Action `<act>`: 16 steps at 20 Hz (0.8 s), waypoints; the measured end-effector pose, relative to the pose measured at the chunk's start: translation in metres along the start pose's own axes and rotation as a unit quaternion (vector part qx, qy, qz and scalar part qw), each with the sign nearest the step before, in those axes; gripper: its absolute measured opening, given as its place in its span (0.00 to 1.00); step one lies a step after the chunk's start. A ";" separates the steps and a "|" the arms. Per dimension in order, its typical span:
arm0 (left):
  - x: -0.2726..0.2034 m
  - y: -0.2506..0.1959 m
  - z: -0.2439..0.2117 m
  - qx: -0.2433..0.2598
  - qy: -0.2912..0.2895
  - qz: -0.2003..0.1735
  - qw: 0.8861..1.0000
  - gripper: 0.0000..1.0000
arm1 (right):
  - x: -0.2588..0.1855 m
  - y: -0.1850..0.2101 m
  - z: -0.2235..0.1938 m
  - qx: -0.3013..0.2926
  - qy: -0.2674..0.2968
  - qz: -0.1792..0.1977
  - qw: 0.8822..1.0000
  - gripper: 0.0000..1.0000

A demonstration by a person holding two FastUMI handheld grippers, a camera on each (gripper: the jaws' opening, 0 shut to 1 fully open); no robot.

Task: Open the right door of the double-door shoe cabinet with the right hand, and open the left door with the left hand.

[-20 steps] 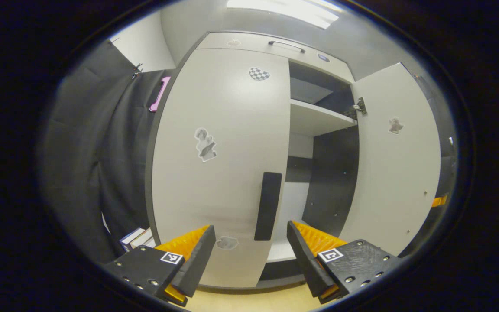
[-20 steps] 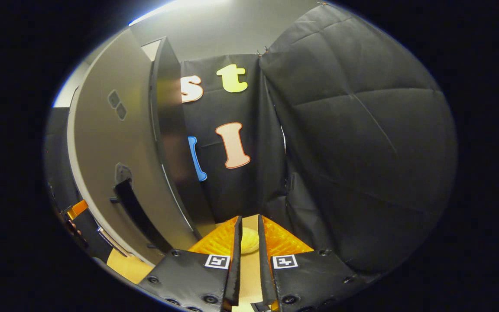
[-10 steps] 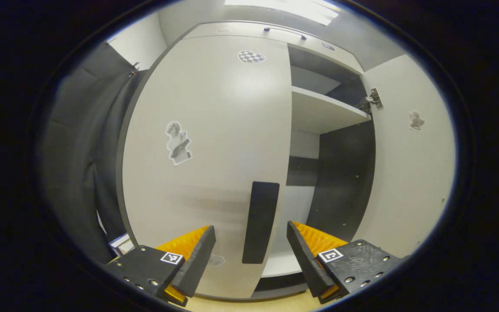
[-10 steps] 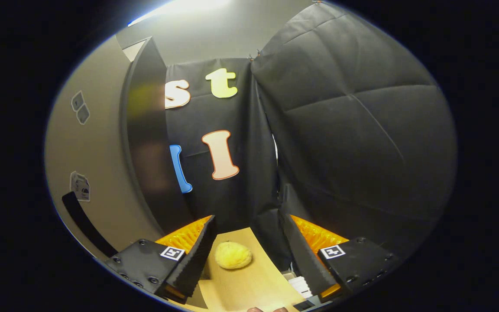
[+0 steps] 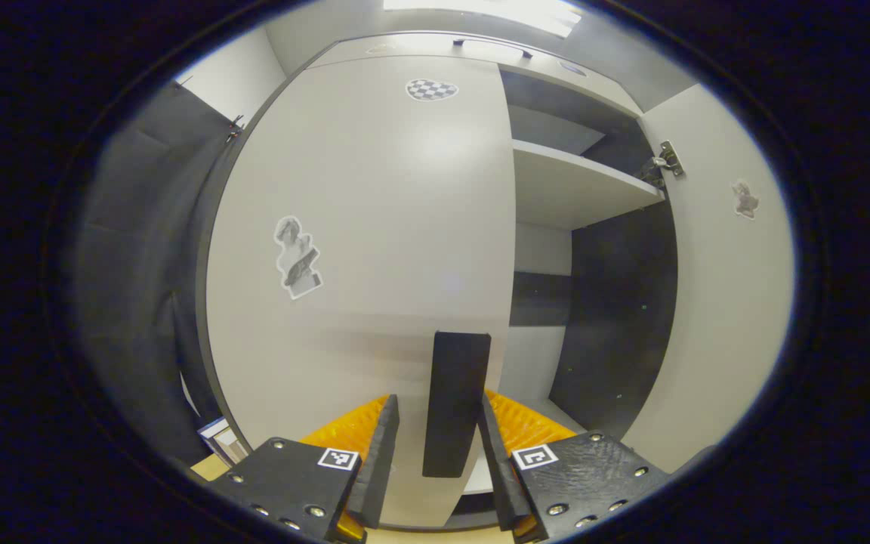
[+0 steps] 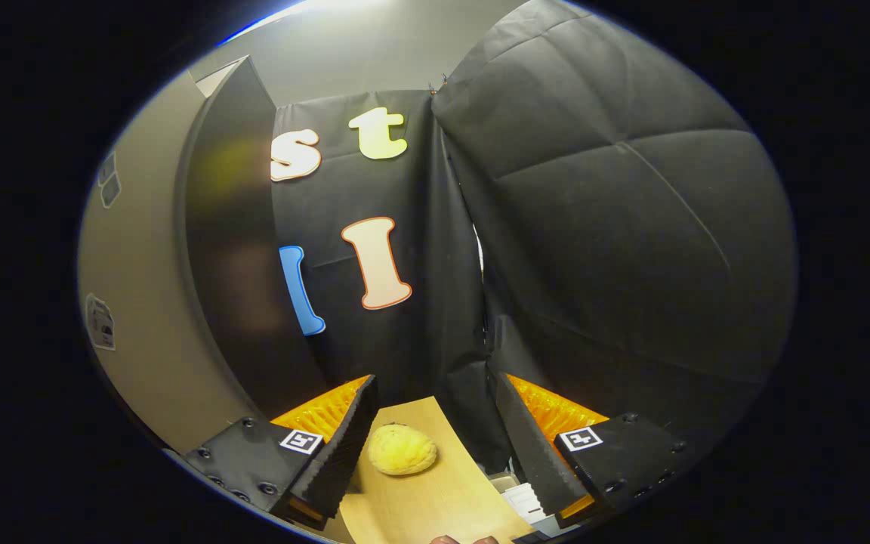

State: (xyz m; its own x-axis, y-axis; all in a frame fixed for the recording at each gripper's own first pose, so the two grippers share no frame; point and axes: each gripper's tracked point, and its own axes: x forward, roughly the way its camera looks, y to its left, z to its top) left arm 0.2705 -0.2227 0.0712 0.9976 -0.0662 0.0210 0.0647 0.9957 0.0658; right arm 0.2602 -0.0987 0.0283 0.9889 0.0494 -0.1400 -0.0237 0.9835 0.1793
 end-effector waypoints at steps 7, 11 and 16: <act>0.006 -0.006 -0.002 0.008 0.003 0.013 1.000 0.30 | 0.032 -0.003 -0.007 -0.012 0.013 0.010 1.000 0.98; 0.005 -0.004 -0.004 0.010 0.001 0.034 0.999 0.23 | 0.048 -0.011 -0.016 -0.015 0.030 0.011 0.999 0.98; 0.002 -0.001 -0.007 0.008 0.006 0.057 0.998 0.19 | 0.057 -0.017 -0.022 -0.014 0.036 0.016 0.999 0.98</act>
State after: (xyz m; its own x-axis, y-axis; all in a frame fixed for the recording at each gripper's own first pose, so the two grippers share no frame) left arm 0.2725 -0.2234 0.0638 0.9987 0.0481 0.0163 -0.0492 0.9957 0.0787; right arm 0.3134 -0.1092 -0.0040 0.9745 0.0917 -0.2046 -0.0597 0.9857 0.1576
